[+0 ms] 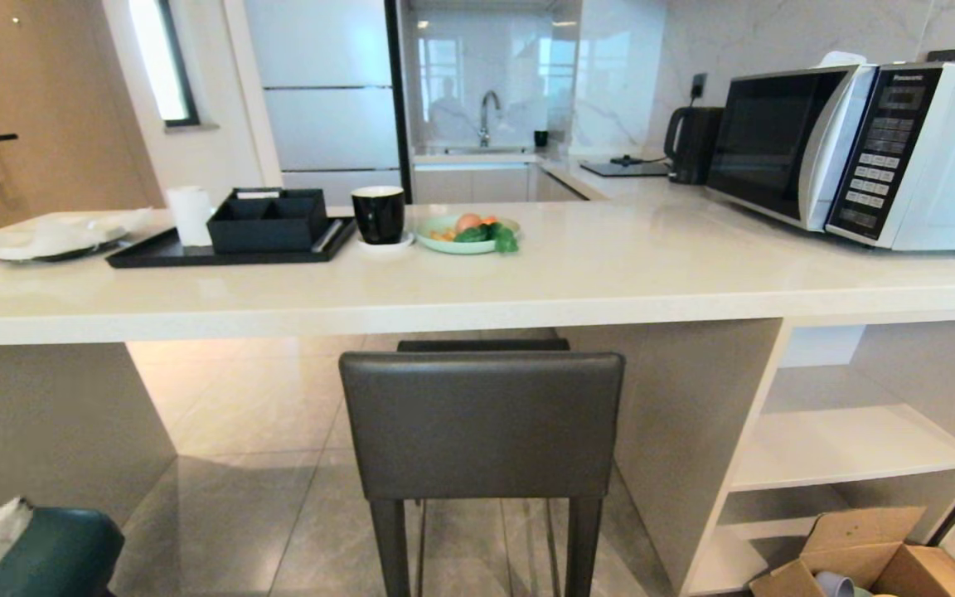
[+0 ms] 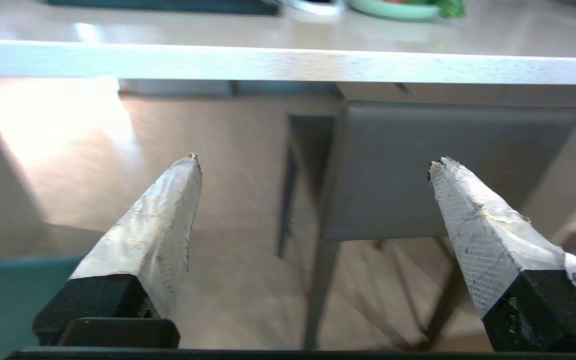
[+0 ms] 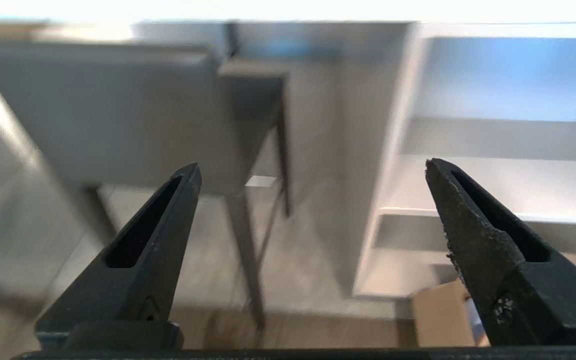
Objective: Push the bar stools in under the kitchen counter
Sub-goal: Pull the gray chair out from under the dining table
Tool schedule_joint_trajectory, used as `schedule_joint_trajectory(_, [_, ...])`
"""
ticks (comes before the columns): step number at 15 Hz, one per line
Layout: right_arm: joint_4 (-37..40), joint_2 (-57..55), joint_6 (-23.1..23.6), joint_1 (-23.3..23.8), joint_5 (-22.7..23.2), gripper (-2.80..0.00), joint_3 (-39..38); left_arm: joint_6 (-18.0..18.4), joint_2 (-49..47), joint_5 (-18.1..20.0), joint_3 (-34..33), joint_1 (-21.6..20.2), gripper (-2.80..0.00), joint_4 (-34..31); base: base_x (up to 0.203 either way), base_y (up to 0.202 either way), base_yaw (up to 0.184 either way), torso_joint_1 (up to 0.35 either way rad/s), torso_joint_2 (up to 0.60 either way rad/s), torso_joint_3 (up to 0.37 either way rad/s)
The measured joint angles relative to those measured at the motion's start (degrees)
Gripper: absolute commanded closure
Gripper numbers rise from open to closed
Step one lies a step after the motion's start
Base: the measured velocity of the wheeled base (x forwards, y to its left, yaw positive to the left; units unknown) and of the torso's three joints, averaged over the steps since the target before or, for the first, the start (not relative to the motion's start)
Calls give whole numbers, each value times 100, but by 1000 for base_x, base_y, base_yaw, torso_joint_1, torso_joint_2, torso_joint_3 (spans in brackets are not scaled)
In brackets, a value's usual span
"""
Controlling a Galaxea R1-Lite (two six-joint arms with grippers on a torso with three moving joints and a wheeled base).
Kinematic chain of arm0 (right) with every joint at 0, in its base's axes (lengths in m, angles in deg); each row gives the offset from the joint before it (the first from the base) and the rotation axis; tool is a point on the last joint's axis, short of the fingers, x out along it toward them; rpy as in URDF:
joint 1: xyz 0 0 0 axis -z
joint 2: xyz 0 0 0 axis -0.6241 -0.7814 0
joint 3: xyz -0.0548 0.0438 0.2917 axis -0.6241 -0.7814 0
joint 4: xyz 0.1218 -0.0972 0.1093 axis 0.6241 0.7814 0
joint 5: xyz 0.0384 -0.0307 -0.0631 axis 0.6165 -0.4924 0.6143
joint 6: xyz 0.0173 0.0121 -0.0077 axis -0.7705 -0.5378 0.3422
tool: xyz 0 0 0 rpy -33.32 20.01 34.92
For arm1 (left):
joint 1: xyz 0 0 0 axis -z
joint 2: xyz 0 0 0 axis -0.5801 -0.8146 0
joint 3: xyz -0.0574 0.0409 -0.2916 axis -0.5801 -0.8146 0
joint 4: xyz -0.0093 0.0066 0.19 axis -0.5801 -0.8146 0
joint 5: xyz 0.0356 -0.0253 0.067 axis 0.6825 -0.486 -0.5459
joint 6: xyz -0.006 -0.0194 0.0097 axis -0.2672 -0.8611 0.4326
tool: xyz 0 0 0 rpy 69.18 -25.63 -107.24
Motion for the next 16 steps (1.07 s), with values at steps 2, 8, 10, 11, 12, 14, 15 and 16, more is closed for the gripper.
schedule_joint_trajectory(2, [-566,-1133,65,-201,249,-280,144,-81,-1250,275,58,176,-280,924,0,0,0,0,0,0])
schedule_joint_trajectory(8, [-3224,-4084,-38,-784,1294,-280,-293,-73,-4321,2828,-877,-151,-280,4302,0,0,0,0,0,0])
schedule_joint_trajectory(10, [-4188,-4873,-50,-878,1851,-280,-545,0,-5279,3572,-1173,-382,-280,5372,0,0,0,0,0,0])
schedule_joint_trajectory(11, [-4633,-5274,-40,-910,2011,-280,-662,61,-5782,3848,-1322,-477,-280,5921,0,0,0,0,0,0])
schedule_joint_trajectory(12, [-5045,-5654,-26,-929,2135,-280,-771,121,-6256,4074,-1465,-545,-280,6419,0,0,0,0,0,0])
schedule_joint_trajectory(14, [-5938,-6532,10,-989,2392,-280,-969,307,-7161,4405,-1660,-586,-280,7207,0,0,0,0,0,0])
schedule_joint_trajectory(15, [-6400,-6985,22,-1019,2448,-280,-1028,389,-7514,4485,-1647,-561,-280,7413,0,0,0,0,0,0])
schedule_joint_trajectory(16, [-6897,-7479,33,-1047,2494,-280,-1058,420,-7804,4531,-1495,-528,-280,7530,0,0,0,0,0,0])
